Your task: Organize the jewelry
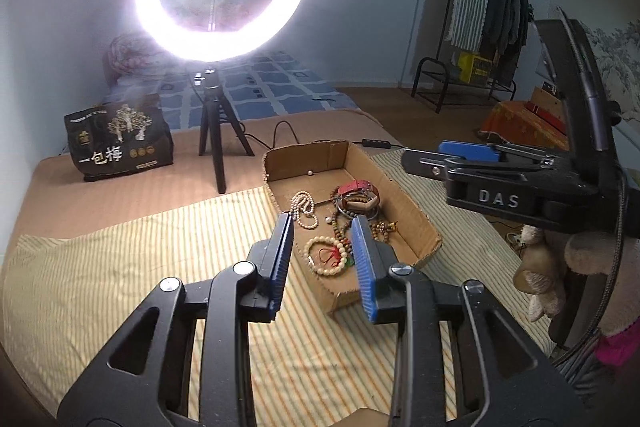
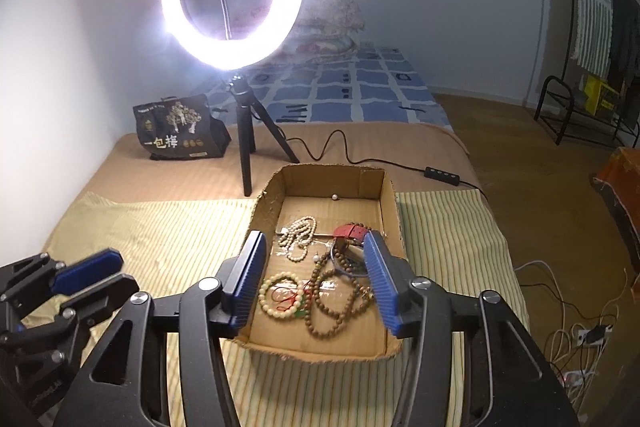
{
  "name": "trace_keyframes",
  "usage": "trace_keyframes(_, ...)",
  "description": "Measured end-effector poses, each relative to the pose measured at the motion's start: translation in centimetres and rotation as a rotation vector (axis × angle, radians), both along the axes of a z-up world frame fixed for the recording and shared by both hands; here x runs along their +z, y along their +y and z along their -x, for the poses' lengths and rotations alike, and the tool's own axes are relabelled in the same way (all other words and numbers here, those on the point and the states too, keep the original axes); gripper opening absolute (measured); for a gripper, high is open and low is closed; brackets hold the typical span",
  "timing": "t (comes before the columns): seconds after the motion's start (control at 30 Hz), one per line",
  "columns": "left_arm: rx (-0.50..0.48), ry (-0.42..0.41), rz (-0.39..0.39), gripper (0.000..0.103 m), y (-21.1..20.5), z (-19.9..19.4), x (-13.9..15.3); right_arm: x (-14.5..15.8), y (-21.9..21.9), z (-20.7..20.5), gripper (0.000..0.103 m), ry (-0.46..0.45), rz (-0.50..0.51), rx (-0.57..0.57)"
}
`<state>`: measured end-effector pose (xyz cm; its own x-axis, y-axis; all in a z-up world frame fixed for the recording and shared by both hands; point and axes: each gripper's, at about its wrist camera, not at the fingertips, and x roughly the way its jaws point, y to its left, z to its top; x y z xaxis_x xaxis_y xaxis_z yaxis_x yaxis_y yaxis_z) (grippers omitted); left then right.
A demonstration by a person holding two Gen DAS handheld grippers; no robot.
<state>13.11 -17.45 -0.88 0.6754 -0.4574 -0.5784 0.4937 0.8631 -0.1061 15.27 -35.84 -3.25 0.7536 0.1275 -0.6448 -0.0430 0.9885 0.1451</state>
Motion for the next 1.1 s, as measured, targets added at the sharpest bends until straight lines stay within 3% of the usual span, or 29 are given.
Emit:
trace_keyframes(0.1, 0.003, -0.012, -0.010, 0.030, 0.9, 1.0, 0.4, 0.3, 0.5, 1.2, 0.052, -0.013, 0.008, 0.001)
trace_keyframes(0.17, 0.007, -0.019, -0.012, 0.034, 1.5, 1.6, 0.6, 0.3, 1.0, 1.9, 0.060, -0.019, 0.016, 0.005)
trace_keyframes(0.23, 0.012, -0.025, -0.007, 0.049, 2.2, 2.2, 0.9, 0.3, 1.3, 2.4, 0.065, -0.028, 0.024, 0.005)
trace_keyframes(0.37, 0.023, -0.032, -0.010, 0.052, 3.2, 3.1, 1.2, 0.4, 1.9, 3.7, 0.067, -0.046, 0.041, 0.008)
trace_keyframes(0.43, 0.027, -0.027, -0.003, 0.065, 3.7, 3.4, 1.2, 0.4, 2.0, 4.3, 0.072, -0.056, 0.043, 0.001)
trace_keyframes(0.57, 0.033, -0.019, 0.000, 0.074, 4.3, 4.2, 1.0, 0.5, 2.2, 5.2, 0.076, -0.075, 0.039, -0.016)
trace_keyframes(0.6, 0.035, -0.024, -0.004, 0.080, 4.4, 4.3, 1.1, 0.6, 2.3, 5.5, 0.076, -0.080, 0.043, -0.020)
trace_keyframes(0.83, 0.054, -0.089, -0.046, 0.098, 4.6, 5.6, 1.4, 0.4, 2.8, 6.5, 0.080, -0.100, 0.067, -0.029)
trace_keyframes(1.1, 0.082, -0.099, -0.096, 0.100, 4.9, 5.7, 1.0, -0.2, 3.4, 6.5, 0.080, -0.086, 0.103, -0.018)
